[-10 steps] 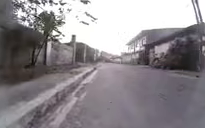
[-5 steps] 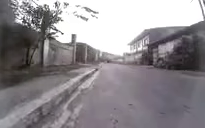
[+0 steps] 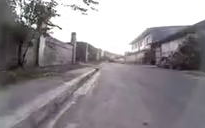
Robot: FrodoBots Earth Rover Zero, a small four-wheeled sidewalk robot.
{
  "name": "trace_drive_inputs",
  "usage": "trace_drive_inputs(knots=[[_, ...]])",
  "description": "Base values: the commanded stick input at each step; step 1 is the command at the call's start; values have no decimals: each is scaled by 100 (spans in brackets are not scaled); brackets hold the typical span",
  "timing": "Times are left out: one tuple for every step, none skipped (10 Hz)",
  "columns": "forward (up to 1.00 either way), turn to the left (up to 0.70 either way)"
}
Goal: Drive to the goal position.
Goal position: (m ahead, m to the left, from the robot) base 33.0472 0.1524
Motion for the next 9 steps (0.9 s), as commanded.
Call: trace_drive_inputs(knots=[[100, -40], [100, -40], [100, -40], [100, -24], [100, 0], [100, 0], [100, 0], [100, 0], [100, 0]])
